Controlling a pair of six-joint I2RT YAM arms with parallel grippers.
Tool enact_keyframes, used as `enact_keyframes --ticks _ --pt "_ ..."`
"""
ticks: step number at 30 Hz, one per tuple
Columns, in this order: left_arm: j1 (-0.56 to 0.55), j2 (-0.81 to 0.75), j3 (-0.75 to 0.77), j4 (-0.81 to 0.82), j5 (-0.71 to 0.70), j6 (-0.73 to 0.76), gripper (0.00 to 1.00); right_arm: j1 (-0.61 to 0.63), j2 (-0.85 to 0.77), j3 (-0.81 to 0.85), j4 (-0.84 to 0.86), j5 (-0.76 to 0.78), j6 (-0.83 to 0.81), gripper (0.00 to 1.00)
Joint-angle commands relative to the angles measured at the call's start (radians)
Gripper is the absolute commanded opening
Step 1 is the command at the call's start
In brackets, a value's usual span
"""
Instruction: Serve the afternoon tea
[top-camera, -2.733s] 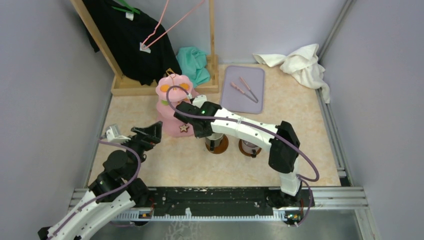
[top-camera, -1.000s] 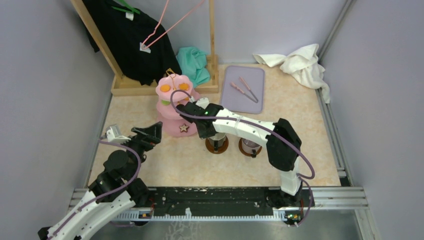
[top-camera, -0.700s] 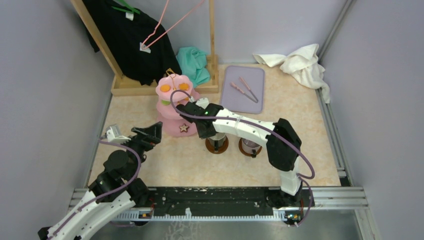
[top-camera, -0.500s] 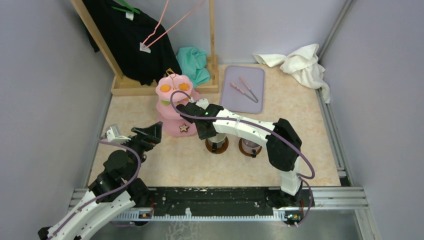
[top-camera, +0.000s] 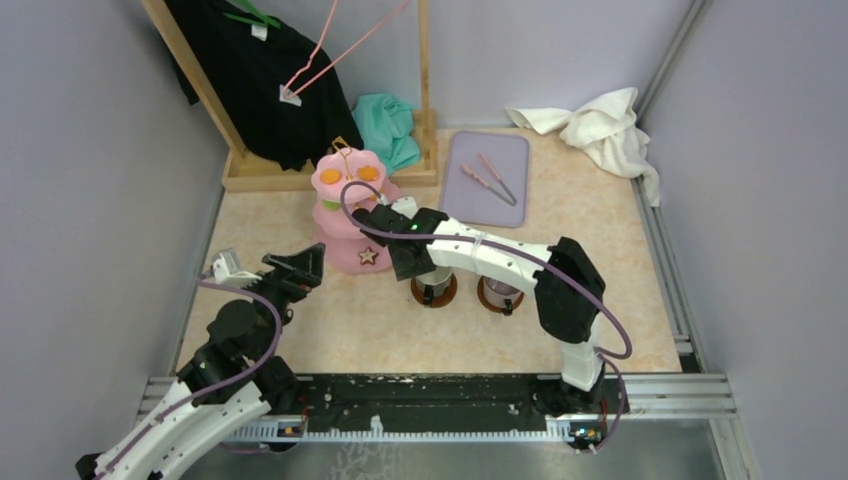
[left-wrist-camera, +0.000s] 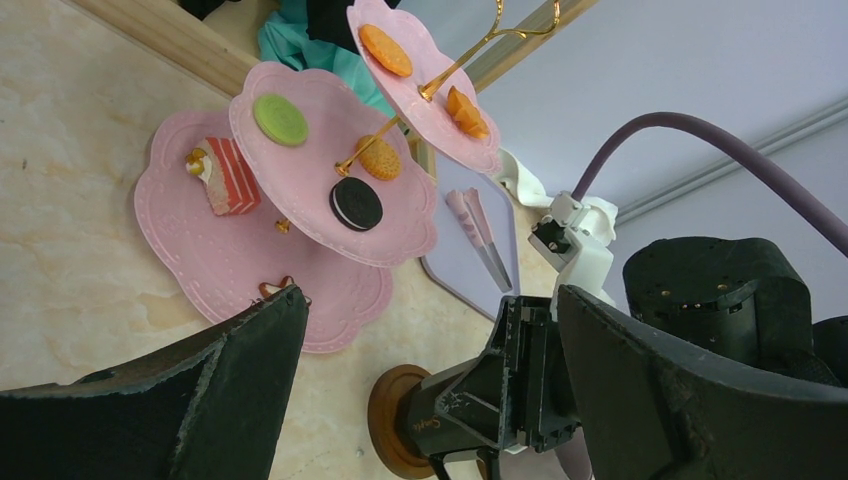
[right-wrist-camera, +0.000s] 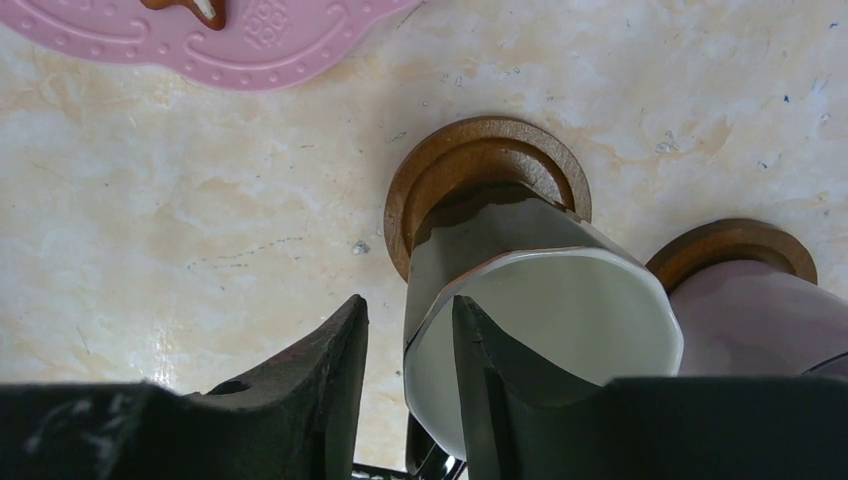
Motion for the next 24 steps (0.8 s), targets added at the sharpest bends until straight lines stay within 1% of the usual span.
enact_keyframes --ticks 1,9,15,20,22,24 --pt "-0.005 0.013 0.004 0.012 0.002 0.001 0.99 0.009 -0.080 0.042 -0.013 0.060 -0.024 0.38" --pt "-0.003 0.058 0.037 0.023 -0.009 0.012 0.99 0.036 -0.136 0.091 -0.039 0.109 -0.058 0.40" --pt "-0.004 0.145 0.132 0.050 -0.027 0.065 0.99 0.069 -0.203 0.136 -0.039 0.174 -0.101 0.41" --pt "-0.004 0.303 0.265 0.150 -0.052 0.185 0.99 0.069 -0.306 0.200 0.010 0.289 -0.180 0.45" --pt "-0.003 0.384 0.337 0.201 -0.073 0.269 0.98 0.061 -0.350 0.217 0.054 0.362 -0.234 0.47" --pt "-0.004 0.469 0.402 0.296 -0.119 0.387 0.99 0.015 -0.387 0.209 0.117 0.393 -0.305 0.47"
